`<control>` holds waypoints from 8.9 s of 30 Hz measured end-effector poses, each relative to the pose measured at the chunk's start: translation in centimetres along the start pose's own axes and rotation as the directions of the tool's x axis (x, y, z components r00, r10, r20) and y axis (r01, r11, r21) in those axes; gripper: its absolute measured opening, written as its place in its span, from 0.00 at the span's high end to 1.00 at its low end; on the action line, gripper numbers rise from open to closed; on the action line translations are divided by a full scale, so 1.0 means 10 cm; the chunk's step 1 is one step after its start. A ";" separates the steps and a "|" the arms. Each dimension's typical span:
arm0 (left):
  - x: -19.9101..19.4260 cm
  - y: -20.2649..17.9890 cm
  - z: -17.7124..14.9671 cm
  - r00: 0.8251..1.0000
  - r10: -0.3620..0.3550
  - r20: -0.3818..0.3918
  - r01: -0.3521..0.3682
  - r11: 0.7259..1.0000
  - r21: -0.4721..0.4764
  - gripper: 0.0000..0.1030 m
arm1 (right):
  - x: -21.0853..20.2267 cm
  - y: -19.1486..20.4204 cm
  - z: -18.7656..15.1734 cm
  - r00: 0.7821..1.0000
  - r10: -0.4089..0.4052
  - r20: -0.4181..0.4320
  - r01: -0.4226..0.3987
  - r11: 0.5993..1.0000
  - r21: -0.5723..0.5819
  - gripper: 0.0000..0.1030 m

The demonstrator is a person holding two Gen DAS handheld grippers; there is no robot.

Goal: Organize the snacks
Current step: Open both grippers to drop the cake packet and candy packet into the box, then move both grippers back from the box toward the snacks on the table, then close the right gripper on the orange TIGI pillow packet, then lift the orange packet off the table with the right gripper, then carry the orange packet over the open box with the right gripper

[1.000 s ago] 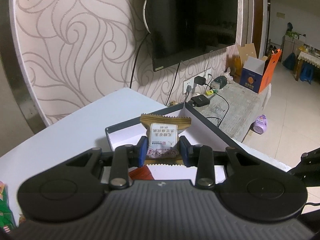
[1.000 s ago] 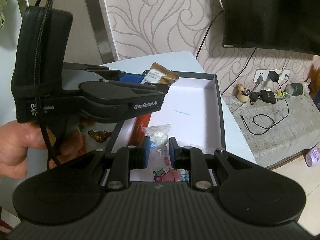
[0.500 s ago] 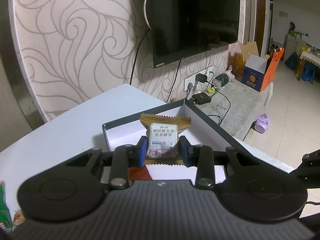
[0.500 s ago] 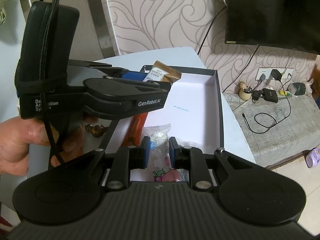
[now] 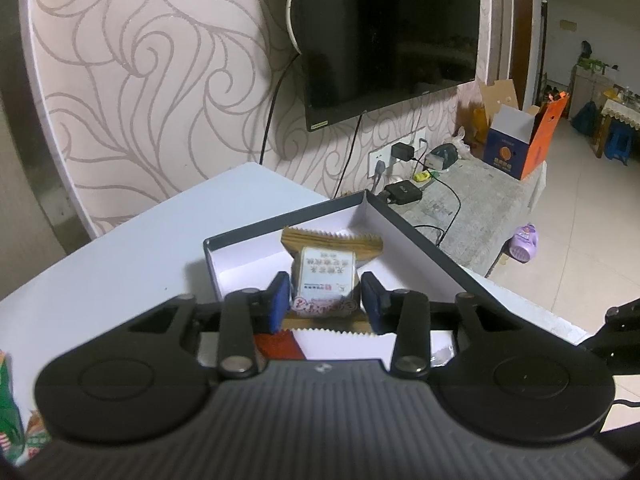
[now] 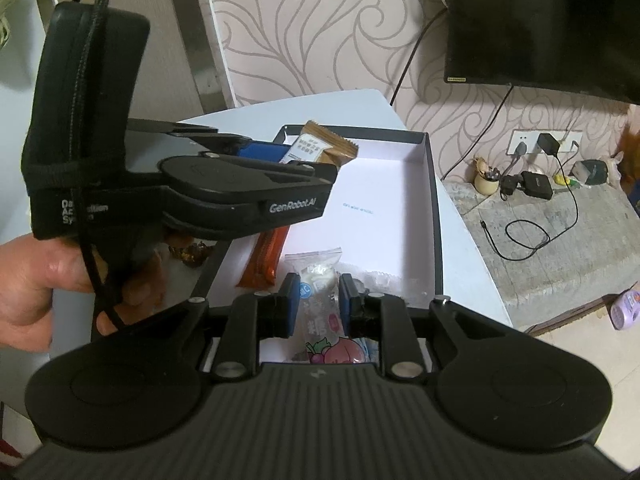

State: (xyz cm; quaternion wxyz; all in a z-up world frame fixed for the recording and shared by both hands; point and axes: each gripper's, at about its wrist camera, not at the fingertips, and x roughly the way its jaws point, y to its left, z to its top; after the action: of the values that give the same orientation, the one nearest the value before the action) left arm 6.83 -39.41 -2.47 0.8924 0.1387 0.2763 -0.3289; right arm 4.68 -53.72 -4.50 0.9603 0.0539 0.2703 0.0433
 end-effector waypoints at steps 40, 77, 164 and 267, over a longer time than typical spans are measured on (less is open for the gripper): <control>-1.25 1.14 -1.36 0.982 0.189 -0.014 -0.189 0.972 -0.139 0.41 | -0.45 0.89 -0.42 0.993 0.111 0.032 -0.107 0.989 -0.098 0.38; -1.57 1.39 -1.85 0.984 0.136 -0.111 -0.156 0.967 -0.202 0.84 | 0.41 1.68 -0.23 0.983 0.160 -0.090 -0.167 0.983 -0.080 0.39; -1.39 1.23 -1.28 0.990 0.139 -0.035 -0.142 0.983 -0.120 0.84 | -0.56 1.68 -0.44 0.969 0.236 0.078 -0.238 0.971 0.021 0.54; 0.37 0.00 0.08 0.999 -0.016 -0.029 0.016 1.000 -0.001 0.83 | -0.05 0.01 -0.30 0.997 0.073 -0.039 -0.067 0.989 0.133 0.54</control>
State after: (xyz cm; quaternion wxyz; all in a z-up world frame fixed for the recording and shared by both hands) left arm 9.45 -41.64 -3.97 0.8857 0.1406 0.2903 -0.3340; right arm 2.61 -53.45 -6.78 0.9464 0.1254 0.2915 0.0603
